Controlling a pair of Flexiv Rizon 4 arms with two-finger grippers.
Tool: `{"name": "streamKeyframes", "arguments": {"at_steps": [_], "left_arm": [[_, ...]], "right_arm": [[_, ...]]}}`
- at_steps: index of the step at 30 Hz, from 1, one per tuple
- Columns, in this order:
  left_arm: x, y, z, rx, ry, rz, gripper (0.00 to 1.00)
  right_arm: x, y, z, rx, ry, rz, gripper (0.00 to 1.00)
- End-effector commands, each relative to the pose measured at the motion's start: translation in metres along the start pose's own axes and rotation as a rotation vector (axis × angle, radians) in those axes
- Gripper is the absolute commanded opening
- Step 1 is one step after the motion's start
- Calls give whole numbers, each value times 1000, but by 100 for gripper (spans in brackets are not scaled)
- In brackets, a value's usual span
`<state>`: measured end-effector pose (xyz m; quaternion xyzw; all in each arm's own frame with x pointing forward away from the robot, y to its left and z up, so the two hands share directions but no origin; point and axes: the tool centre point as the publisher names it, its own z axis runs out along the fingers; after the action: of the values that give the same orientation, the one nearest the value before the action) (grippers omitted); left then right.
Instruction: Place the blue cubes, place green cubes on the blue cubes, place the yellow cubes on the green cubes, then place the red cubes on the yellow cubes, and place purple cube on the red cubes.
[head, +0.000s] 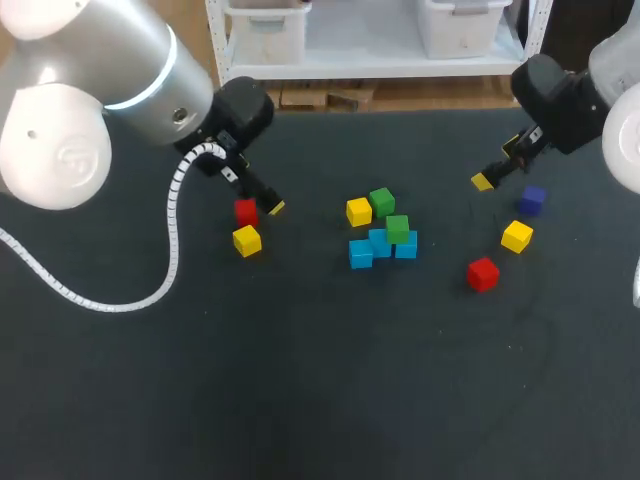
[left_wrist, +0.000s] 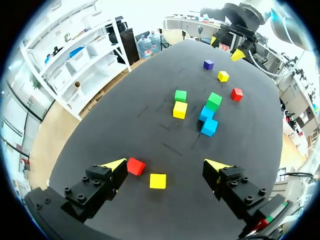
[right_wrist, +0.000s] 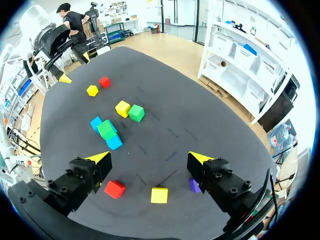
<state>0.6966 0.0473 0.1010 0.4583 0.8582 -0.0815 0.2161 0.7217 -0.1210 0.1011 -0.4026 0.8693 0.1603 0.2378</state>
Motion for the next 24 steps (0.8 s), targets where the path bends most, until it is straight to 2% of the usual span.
{"name": "streamKeyframes", "arguments": {"at_steps": [1,7,9,13,16,19,22,24], "left_arm": [[0,1,0,3,1,1,100],[0,1,0,3,1,1,100],[-3,0,3,4,-14,-27,100],[-8,-1,7,74,-51,-67,100],[-13,-7,14,23,-14,4,100],[-16,-16,21,8,50,85,100],[-16,-29,35,-69,110,160,100],[-15,-41,39,-40,146,205,100]], "right_arm": [[0,0,0,0,-1,0,100],[0,0,0,0,-1,0,100],[0,0,0,0,-1,0,100],[0,0,0,0,-1,0,100],[0,0,0,0,-1,0,100],[0,0,0,0,-1,0,100],[0,0,0,0,-1,0,100],[0,0,0,0,-1,0,100]]}}
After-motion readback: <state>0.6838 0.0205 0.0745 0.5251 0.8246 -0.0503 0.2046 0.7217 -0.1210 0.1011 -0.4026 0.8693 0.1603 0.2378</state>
